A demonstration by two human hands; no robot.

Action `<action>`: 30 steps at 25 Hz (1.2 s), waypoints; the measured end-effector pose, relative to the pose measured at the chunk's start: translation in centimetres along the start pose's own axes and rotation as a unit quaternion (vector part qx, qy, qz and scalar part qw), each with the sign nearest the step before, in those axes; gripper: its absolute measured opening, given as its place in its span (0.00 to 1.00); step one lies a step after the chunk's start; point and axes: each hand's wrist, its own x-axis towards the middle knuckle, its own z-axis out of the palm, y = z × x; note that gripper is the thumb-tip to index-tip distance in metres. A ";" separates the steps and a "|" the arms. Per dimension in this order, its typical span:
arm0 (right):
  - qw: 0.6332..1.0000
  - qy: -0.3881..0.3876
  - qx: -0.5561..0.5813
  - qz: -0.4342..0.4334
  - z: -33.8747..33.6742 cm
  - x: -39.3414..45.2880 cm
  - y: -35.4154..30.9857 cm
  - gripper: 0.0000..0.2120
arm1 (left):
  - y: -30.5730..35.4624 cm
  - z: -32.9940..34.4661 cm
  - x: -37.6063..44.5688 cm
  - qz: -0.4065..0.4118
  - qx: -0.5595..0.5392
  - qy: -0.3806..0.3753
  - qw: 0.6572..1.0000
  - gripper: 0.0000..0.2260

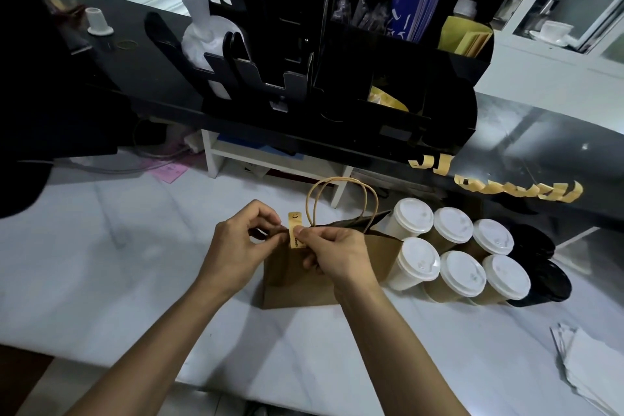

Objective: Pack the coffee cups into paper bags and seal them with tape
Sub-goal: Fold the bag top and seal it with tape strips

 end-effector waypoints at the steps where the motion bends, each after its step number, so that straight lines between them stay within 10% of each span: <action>1: 1.000 0.000 -0.005 0.002 0.0 0.0 0.0 0.08 | 0.0 0.0 0.0 0.002 0.000 -0.002 1.000 0.11; 30: 0.997 0.021 -0.073 -0.032 0.3 0.6 1.3 0.08 | -0.3 0.0 0.3 0.082 0.192 -0.096 0.973 0.09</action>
